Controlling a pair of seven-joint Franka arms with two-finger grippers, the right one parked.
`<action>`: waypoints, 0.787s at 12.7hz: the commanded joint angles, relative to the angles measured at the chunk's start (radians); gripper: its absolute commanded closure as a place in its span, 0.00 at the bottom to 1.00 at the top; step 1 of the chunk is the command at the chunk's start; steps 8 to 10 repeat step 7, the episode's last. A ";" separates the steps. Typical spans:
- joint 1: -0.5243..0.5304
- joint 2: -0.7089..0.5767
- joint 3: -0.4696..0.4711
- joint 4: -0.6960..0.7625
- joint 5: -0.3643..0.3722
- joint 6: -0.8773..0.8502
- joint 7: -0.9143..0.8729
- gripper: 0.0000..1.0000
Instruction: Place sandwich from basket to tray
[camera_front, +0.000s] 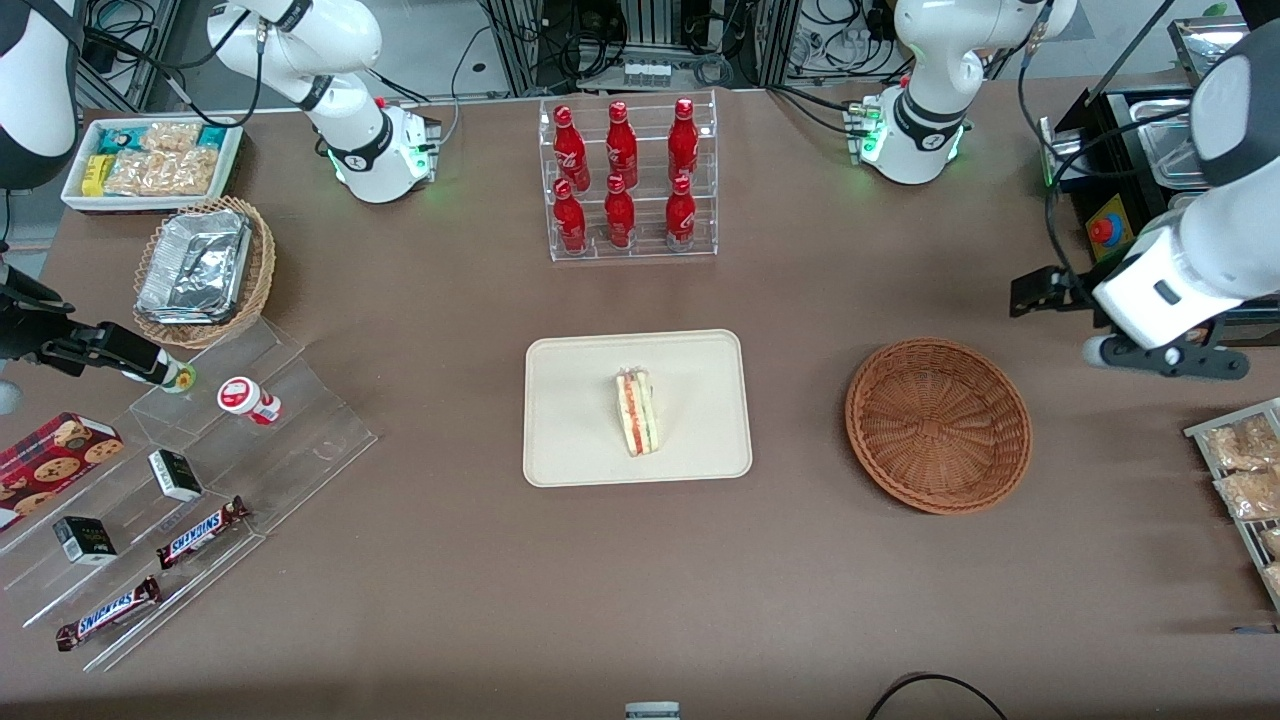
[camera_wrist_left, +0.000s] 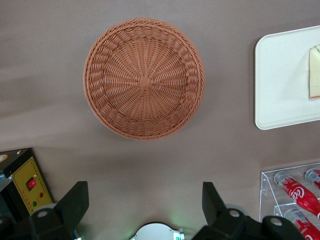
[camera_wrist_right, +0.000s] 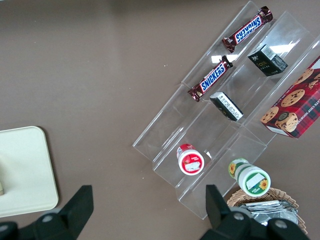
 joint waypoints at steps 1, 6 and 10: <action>0.056 -0.075 -0.050 -0.051 0.001 -0.013 0.012 0.00; 0.060 -0.157 -0.042 -0.068 0.006 -0.049 0.012 0.00; 0.063 -0.161 -0.042 -0.068 0.009 -0.049 0.012 0.00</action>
